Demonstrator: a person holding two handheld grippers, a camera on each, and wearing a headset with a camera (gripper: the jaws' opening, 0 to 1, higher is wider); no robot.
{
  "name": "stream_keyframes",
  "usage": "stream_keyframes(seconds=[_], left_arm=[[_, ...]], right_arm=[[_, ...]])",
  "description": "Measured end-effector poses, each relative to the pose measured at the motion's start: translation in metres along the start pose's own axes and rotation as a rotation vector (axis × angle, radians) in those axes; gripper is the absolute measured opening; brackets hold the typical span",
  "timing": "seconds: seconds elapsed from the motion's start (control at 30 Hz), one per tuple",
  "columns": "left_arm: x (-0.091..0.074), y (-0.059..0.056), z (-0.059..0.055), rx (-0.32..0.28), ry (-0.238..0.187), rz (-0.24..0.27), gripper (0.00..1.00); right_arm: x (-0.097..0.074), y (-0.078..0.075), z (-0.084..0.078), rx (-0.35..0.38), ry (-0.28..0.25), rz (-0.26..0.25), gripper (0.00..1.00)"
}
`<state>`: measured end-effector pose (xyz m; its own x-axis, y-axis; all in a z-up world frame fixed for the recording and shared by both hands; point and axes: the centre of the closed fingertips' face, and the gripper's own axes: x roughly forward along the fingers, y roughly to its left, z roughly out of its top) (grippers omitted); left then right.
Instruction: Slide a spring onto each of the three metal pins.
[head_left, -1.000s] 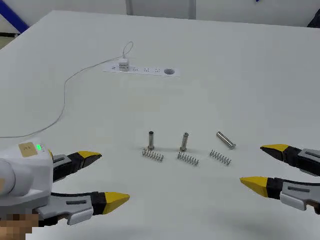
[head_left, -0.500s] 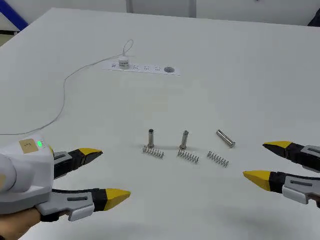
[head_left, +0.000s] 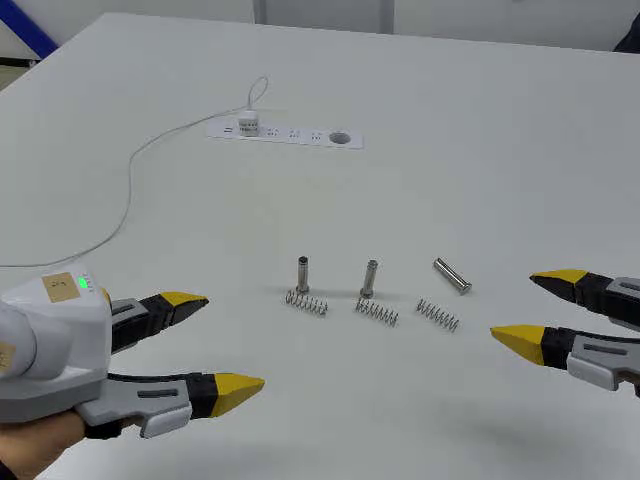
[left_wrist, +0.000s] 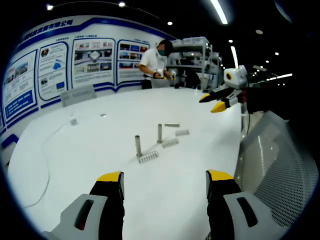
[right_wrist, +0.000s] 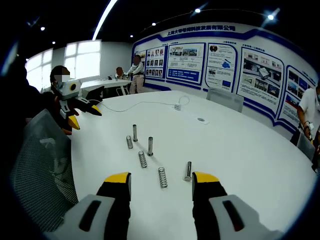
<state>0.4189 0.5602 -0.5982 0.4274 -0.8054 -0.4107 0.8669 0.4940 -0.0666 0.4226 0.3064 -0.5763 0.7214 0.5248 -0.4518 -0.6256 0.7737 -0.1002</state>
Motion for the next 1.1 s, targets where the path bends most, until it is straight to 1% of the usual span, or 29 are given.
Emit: stream_keyframes(seconds=[0.27, 0.53, 0.77, 1.1], left_arm=[[0.0, 0.0, 0.0, -0.001, -0.002, 0.002, 0.68], [0.0, 0.0, 0.0, 0.0, -0.001, -0.001, 0.67], [0.0, -0.001, 0.001, 0.001, -0.001, -0.001, 0.67], [0.0, -0.001, 0.001, 0.004, -0.003, -0.002, 0.67]], right_arm=[[0.0, 0.001, -0.001, -0.002, 0.008, 0.0, 0.5], [0.0, -0.002, -0.003, -0.001, 0.018, -0.005, 0.49], [0.003, -0.006, -0.002, -0.006, 0.03, -0.01, 0.48], [0.011, -0.018, 0.006, -0.021, 0.048, -0.019, 0.46]])
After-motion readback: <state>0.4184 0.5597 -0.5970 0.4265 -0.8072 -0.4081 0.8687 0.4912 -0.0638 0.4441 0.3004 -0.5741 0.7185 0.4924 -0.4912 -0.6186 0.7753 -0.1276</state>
